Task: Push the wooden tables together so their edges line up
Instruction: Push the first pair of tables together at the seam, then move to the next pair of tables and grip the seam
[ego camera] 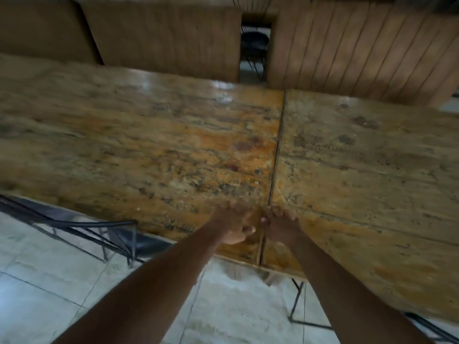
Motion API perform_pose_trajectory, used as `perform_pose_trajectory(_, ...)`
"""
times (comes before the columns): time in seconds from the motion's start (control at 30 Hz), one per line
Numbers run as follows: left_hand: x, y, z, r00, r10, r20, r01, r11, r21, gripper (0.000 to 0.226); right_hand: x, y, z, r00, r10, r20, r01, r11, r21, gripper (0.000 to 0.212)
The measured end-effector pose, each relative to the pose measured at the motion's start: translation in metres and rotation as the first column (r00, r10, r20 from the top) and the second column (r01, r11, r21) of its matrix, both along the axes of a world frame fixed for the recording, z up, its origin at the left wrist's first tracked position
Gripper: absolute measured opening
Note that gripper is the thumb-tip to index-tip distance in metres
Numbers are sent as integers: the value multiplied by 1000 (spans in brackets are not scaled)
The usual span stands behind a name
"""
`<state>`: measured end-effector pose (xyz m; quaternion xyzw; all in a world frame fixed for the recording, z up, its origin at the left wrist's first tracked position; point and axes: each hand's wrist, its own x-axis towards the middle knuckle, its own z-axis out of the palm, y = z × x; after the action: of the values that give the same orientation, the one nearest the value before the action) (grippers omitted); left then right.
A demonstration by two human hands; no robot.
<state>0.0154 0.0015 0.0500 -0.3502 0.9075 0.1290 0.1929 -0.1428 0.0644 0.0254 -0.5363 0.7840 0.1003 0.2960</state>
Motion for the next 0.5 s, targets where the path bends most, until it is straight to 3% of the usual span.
perform_pose_trajectory(0.1, 55, -9, 43, 997, -63, -36, 58, 991, -118, 59, 48, -4, 41, 994, 103, -23, -105, 992, -70, 62)
perform_pose_trajectory(0.27, 180, -50, 115, 980, 148, -131, -177, 953, -246, 62, 152, -51, 103, 968, 248, -41, -250, 938, -241, 56)
perform_pose_trajectory(0.5, 415, -100, 179, 916, 342, -210, -401, 811, -427, 65, 381, -146, 190, 852, 511, -115, -496, 714, -494, 63)
